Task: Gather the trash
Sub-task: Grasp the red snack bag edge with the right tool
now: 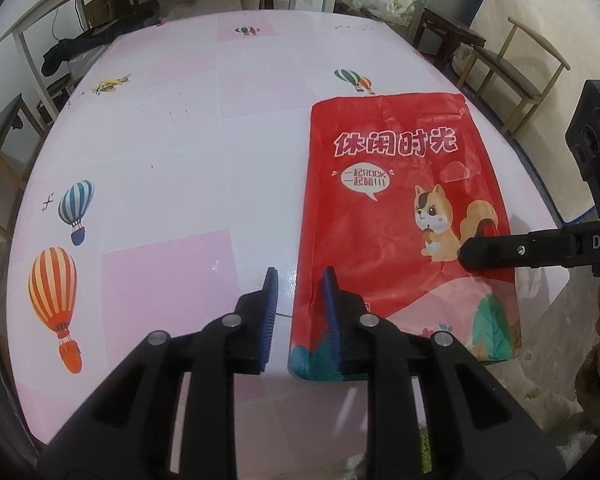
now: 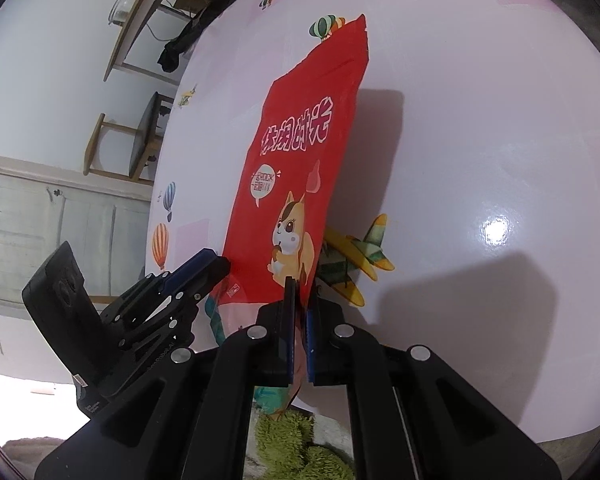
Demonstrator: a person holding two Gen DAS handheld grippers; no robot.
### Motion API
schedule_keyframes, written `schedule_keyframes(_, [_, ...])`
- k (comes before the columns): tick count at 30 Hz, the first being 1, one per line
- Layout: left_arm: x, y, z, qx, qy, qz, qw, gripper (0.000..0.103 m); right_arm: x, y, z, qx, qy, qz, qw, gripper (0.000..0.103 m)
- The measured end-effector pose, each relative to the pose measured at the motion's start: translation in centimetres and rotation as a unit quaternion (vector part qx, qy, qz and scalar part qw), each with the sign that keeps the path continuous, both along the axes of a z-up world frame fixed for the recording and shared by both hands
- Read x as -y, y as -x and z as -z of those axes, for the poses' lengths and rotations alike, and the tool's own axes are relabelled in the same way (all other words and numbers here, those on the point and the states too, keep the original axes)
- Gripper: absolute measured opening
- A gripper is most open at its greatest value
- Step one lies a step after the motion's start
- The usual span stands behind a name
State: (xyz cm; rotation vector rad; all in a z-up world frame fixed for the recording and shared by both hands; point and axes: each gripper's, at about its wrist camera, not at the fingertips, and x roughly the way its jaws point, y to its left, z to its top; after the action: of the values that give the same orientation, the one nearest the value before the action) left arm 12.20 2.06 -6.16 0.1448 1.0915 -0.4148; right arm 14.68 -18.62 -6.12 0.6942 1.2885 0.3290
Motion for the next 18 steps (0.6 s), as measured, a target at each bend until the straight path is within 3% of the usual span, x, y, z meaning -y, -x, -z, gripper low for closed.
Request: schedule_keyframes(18, [-0.06, -0.29, -0.07, 0.001, -0.006, -0.012, 0.9999, 0.021, -0.70, -0.45, 0.01, 0.004, 0.028, -0.013, 1.000, 0.005])
